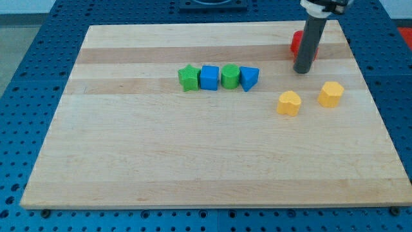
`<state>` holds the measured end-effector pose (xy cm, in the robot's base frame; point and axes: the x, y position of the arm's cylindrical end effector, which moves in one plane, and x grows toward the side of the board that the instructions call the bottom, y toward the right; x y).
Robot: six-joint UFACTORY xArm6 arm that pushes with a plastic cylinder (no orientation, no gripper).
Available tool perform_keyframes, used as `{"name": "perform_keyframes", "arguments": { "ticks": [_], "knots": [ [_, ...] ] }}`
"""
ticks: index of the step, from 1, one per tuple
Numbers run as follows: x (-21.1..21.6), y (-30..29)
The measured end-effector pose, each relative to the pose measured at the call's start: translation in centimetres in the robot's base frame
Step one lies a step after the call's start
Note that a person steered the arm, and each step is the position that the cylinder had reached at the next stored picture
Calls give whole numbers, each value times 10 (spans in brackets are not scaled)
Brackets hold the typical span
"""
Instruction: Move the yellow hexagon below the red star
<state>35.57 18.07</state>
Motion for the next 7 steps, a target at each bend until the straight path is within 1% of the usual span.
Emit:
{"name": "perform_keyframes", "arguments": {
  "ticks": [2, 3, 5, 6, 7],
  "knots": [
    [5, 49],
    [14, 67],
    [81, 77],
    [112, 68],
    [117, 48]
  ]
}}
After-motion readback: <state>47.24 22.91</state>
